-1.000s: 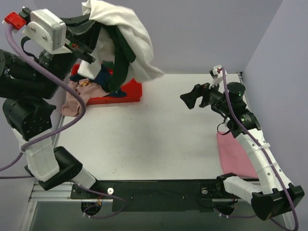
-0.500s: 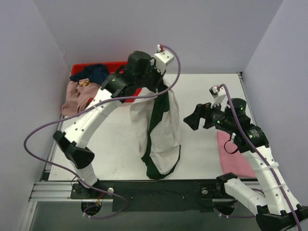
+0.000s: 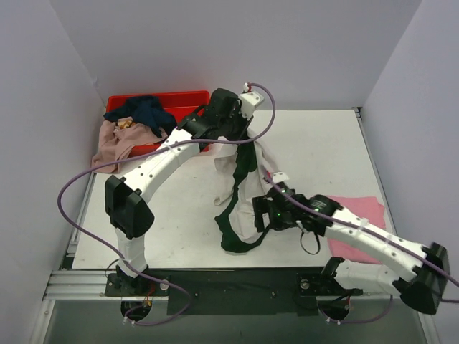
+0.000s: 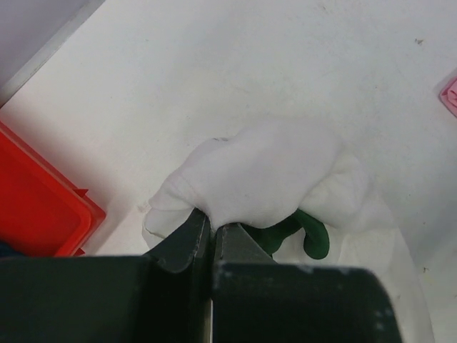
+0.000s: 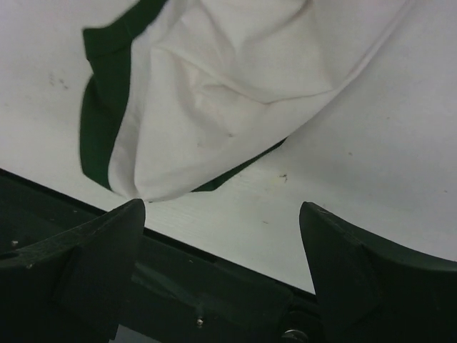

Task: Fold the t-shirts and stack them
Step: Move the tshirt to the center of the board, then flatten out the tshirt

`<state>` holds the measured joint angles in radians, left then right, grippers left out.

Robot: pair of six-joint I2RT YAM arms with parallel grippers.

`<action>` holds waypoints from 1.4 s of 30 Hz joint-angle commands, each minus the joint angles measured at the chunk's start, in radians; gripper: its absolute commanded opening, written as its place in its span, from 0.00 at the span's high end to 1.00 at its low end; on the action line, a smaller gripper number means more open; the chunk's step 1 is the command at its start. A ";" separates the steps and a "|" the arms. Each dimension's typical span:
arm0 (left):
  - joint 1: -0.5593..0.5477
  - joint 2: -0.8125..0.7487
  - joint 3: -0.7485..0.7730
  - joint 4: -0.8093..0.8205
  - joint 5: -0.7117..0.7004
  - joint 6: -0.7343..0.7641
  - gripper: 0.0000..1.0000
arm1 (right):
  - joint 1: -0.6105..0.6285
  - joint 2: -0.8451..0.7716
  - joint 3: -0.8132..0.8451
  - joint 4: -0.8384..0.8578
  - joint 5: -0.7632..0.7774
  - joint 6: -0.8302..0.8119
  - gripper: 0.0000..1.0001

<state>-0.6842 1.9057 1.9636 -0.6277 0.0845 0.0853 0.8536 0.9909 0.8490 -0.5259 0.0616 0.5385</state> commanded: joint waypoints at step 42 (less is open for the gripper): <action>0.021 -0.277 -0.296 -0.028 -0.348 0.528 0.48 | -0.637 0.441 0.168 -0.037 -0.469 -0.206 0.78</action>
<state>-0.6594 1.4822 1.6844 -0.8501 -0.4191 0.6121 0.2459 1.3125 0.9813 -0.5560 -0.6250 0.3260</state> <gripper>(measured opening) 0.190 0.162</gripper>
